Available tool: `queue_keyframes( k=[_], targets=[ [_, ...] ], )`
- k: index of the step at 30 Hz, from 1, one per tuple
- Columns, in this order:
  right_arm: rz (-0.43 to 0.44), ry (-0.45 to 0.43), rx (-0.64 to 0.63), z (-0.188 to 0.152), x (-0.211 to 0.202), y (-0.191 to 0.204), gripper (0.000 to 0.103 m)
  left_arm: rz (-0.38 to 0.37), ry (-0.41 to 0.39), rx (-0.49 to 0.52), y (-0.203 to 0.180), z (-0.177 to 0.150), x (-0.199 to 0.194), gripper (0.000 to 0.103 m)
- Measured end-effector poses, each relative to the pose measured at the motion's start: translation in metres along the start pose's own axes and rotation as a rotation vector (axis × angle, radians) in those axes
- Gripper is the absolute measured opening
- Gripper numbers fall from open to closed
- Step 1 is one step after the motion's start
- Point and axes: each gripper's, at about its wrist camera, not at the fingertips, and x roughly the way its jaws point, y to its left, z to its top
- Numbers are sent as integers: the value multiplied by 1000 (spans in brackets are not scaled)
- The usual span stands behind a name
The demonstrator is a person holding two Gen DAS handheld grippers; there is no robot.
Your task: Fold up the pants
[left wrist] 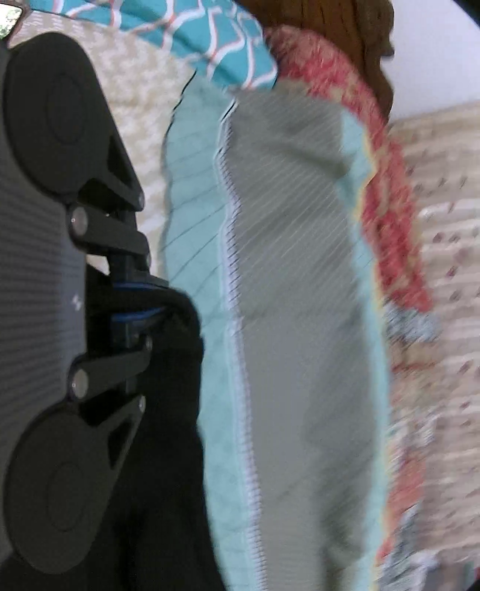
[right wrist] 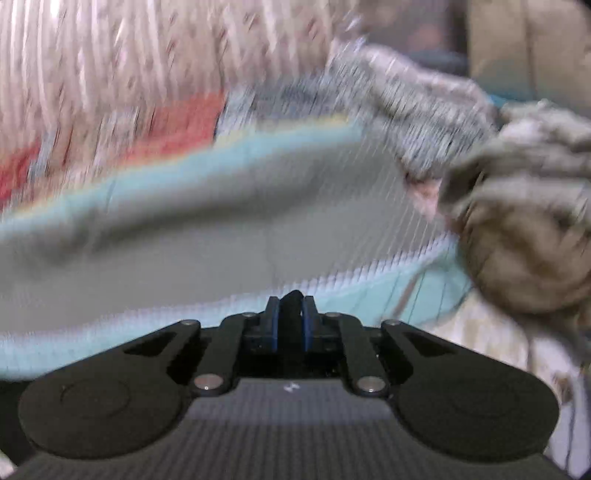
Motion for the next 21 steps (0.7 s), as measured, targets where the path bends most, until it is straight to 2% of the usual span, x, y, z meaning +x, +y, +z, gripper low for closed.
queue_keyframes(
  k=[2,3,5,6,7,8,9,11,12,14,16,19,21],
  targets=[
    [-42,-37,-1,17,10,1,15,12,-7,-42,-1,4,6,11],
    [-72,-40,12,20,20,4,15,10,23,-34,-8,5,16,12],
    [-185,-19,11,14,44,12,17,51,109,54,-29,-2,45,21],
    [-285,17,-21,6,58,18,31,100,148,113,-41,-10,59,25],
    [-354,100,-53,-2,73,21,39,138,116,151,-50,-15,59,26],
    [-374,153,-52,-8,80,21,39,159,101,179,-55,-16,55,26],
    [-347,142,-12,-15,74,20,39,155,103,189,-56,-15,49,27],
    [-227,53,59,-28,44,21,39,125,83,172,-49,-10,30,43],
    [-174,47,61,-31,34,23,40,127,55,160,-44,-10,17,51],
    [-37,62,47,-43,9,36,40,127,1,122,-31,-8,-12,53],
    [96,82,12,-55,-13,58,40,80,-24,61,-23,-8,-41,53],
    [295,153,-48,-76,-29,93,40,-41,-30,0,-21,-18,-73,53],
    [389,218,-80,-87,-27,111,39,-123,-3,51,-33,-35,-83,55]
  ],
)
